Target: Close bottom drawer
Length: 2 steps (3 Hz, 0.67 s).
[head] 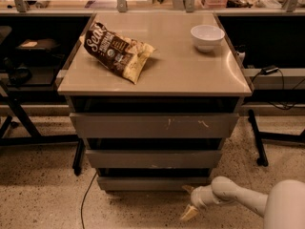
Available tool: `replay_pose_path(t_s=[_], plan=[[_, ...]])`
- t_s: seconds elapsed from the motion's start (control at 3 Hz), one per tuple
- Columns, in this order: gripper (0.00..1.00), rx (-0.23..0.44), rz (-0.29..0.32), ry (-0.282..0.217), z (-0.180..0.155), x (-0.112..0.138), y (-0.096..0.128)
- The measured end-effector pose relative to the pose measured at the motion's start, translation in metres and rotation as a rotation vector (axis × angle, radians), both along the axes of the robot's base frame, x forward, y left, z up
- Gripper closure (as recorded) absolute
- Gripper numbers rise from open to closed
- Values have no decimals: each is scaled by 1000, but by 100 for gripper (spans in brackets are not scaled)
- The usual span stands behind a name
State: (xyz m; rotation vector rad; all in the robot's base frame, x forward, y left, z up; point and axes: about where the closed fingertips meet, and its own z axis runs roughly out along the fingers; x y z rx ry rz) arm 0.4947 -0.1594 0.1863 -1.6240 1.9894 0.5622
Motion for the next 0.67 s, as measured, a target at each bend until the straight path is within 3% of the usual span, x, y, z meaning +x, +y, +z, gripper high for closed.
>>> replay_pose_path(t_s=[0.33, 0.67], plan=[[15, -3, -7, -8, 1, 6, -3], [0, -3, -7, -8, 1, 6, -3]])
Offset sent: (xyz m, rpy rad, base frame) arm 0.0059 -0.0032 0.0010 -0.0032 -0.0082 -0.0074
